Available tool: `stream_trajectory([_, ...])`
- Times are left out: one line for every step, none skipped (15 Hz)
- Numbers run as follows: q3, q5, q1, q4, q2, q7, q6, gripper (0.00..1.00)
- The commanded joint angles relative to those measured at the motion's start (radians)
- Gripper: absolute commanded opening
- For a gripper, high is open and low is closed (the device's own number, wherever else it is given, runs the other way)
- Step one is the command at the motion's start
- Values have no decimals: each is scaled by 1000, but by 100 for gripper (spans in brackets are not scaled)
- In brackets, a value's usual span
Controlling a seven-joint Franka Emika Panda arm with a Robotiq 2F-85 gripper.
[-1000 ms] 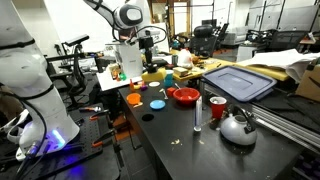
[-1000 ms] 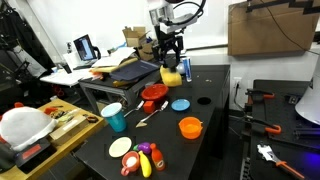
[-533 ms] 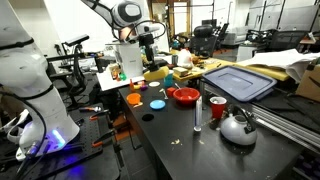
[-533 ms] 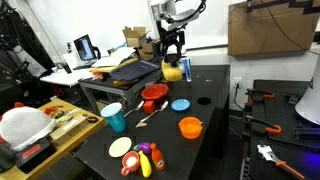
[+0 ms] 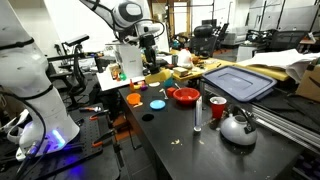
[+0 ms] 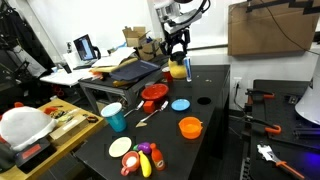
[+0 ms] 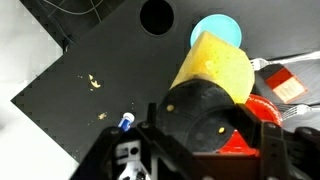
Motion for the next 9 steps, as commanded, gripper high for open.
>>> stream_trajectory([-27,-21,-47,-31,-23,41,-26,52])
stream_trajectory([-38,-22,-60,-33,-20,42,-29,52])
stream_trajectory([-49,-23,-75,-37,-17,42,-31,52])
stream_trajectory([-61,-26,-88,-39,-15,42,-34,52])
stream_trajectory([-71,-26,-101,-41,-11,42,-38,52])
stream_trajectory([-81,-26,-112,-42,-8,45,-40,52])
stream_trajectory([-91,-19,-122,-42,-5,42,-44,52])
stream_trajectory([-102,-14,-133,-44,-3,39,-50,52])
stream_trajectory([-113,-6,-142,-48,-2,35,-52,52])
